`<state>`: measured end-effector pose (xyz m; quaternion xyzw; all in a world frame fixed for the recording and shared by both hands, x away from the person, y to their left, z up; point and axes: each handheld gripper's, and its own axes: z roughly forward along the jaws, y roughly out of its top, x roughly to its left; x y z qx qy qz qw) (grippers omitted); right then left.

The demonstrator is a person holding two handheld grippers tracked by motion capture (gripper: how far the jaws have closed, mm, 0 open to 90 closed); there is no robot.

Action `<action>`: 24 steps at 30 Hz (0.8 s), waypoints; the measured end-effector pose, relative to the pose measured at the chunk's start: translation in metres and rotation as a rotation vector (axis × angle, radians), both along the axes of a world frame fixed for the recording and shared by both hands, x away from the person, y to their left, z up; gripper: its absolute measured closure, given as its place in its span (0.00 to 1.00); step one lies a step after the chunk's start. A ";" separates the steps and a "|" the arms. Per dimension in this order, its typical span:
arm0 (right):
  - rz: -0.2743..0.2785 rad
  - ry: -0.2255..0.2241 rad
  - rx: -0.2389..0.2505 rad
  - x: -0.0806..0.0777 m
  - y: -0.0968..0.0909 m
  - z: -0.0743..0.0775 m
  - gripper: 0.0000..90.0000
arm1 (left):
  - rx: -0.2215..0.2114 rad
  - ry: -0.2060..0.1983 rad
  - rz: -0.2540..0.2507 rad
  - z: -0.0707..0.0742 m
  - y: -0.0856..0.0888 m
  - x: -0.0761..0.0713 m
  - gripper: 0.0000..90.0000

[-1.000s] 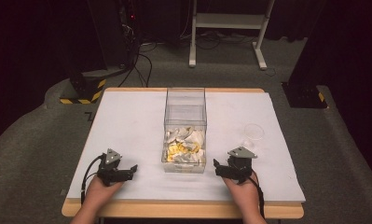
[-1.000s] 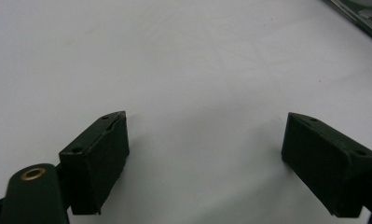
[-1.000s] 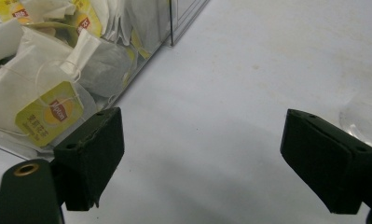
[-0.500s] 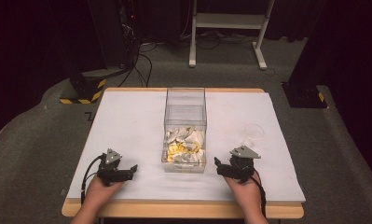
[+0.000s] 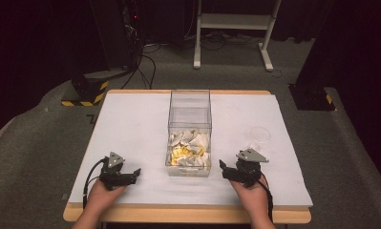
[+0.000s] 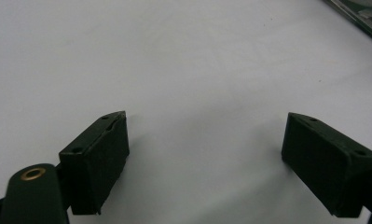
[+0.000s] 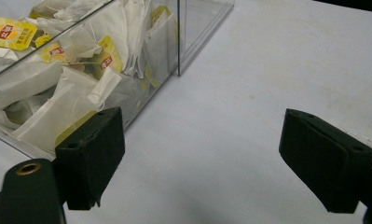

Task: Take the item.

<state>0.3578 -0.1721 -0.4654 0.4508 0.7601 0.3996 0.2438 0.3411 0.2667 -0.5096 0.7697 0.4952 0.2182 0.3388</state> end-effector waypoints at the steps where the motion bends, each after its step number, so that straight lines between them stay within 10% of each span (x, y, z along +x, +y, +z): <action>1: 0.001 -0.004 -0.003 0.000 0.000 0.001 0.16 | 0.000 0.000 0.000 0.000 0.000 0.000 0.17; 24: 0.019 -0.060 0.022 -0.005 0.004 0.014 0.17 | 0.000 0.000 0.000 0.000 0.000 0.000 0.17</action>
